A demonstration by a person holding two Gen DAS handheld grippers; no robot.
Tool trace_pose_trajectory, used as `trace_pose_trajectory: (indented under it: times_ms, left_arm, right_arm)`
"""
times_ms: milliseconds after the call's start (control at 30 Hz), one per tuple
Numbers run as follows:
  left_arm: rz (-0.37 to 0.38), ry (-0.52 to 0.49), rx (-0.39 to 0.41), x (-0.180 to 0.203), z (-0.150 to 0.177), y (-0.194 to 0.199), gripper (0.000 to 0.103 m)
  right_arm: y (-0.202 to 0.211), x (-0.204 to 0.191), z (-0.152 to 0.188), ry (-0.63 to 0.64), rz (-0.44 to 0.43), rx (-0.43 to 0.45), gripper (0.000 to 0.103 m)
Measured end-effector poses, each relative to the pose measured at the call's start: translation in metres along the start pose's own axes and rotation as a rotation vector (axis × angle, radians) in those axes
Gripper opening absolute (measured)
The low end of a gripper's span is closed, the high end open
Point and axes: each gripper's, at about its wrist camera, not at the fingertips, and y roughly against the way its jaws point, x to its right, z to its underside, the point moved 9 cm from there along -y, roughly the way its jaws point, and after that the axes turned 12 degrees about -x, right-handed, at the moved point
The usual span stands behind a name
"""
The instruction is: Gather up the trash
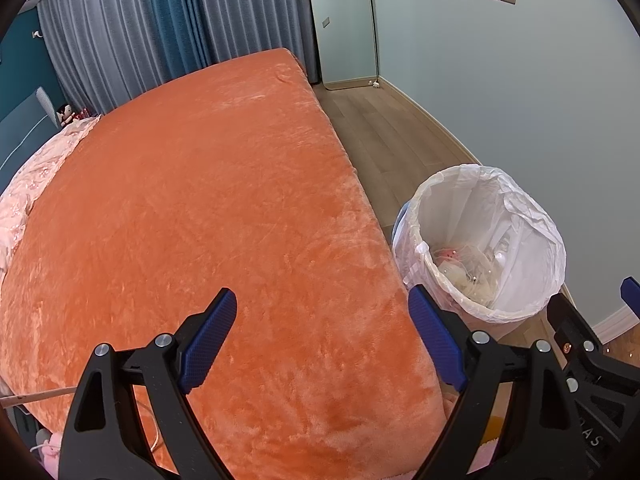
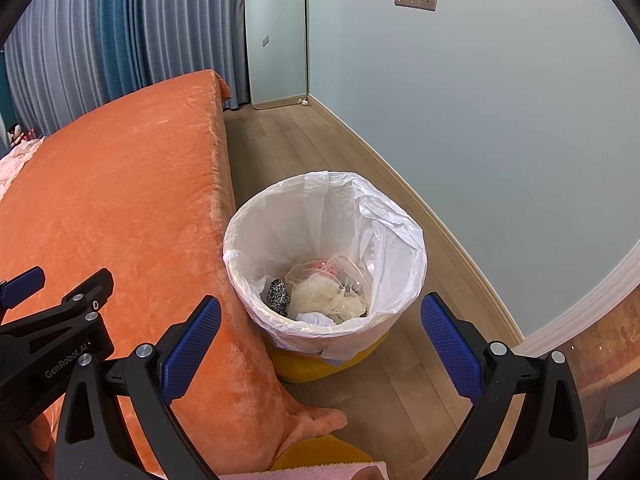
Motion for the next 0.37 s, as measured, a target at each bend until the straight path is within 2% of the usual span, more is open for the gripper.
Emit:
trace_pose_trajectory:
  times_ms: [200,367]
  left_arm:
    - [0.007,-0.012,-0.006,0.003,0.000,-0.001,0.083]
    - [0.046,-0.031,-0.008,0.011,-0.005,-0.003,0.083]
  right_arm:
    - [0.001,0.002,-0.001,-0.007,0.002,0.000,0.096]
    - [0.004,0.010,-0.005,-0.031,0.006,0.007,0.096]
